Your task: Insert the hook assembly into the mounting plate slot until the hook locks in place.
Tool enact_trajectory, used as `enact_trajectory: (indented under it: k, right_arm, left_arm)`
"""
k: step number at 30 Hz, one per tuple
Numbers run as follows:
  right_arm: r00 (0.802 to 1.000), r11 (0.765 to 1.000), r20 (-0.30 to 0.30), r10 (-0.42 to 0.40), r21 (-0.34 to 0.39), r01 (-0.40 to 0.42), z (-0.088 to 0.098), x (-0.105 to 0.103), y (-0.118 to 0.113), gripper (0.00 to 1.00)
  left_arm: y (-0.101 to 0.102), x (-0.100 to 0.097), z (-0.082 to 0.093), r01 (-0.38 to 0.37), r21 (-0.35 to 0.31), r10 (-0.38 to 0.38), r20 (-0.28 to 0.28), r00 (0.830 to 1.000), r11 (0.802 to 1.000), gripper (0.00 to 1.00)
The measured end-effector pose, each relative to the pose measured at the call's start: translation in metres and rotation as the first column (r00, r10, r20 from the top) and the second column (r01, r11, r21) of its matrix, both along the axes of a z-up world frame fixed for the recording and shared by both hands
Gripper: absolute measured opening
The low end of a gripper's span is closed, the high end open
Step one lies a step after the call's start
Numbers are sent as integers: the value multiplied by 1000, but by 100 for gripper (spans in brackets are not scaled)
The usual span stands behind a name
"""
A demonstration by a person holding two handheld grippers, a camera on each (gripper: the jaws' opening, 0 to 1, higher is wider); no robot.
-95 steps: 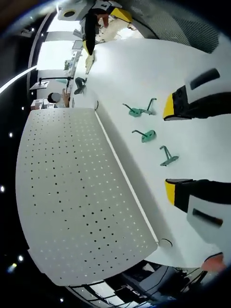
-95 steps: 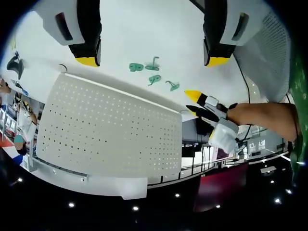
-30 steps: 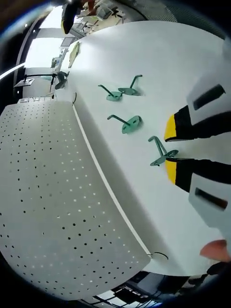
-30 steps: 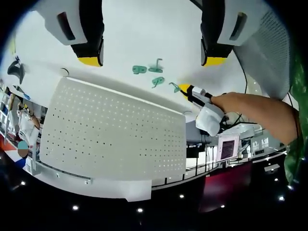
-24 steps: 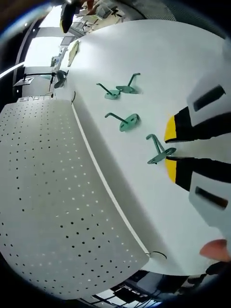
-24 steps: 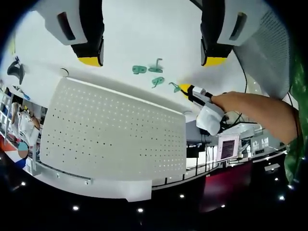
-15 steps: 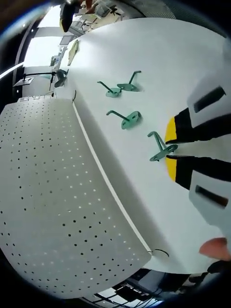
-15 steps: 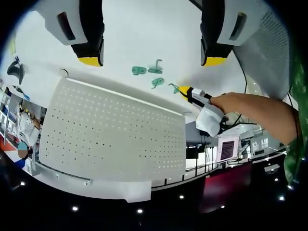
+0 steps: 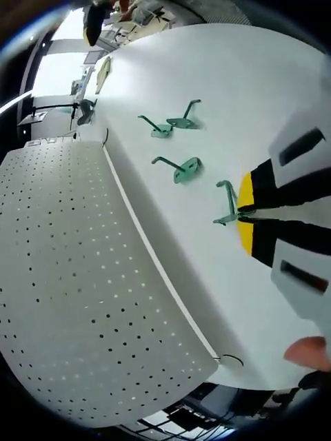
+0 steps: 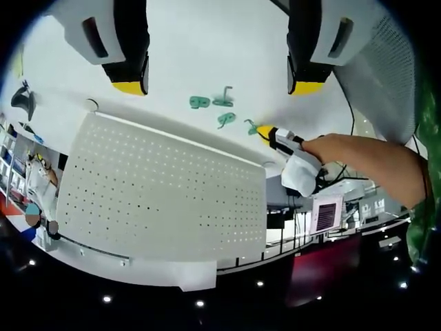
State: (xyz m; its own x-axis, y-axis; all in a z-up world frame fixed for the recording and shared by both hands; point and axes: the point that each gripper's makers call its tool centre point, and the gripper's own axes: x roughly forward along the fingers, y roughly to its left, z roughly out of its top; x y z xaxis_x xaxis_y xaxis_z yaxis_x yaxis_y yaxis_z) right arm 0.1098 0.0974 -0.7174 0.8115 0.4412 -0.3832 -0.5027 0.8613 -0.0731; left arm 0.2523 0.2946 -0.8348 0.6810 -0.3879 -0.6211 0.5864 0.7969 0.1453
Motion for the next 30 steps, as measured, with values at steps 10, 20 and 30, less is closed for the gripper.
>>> enact_trajectory:
  k: [10,20,30]
  right_arm:
    - [1000,1000,-2,1,-2,-1,0,0,0,84]
    - [1000,1000,-4,2,-2,-2,-1,1,1,83]
    - [1000,1000,1,3,2,-3,2,2,3,82]
  left_arm:
    - [3,1,1,-7,-2,7,-1,1000,1000,2]
    - [5,-1,4,-24,-29,23,-11,1000,999,2]
    - [1,-3,23,-24,-67,25,20,999,997,2]
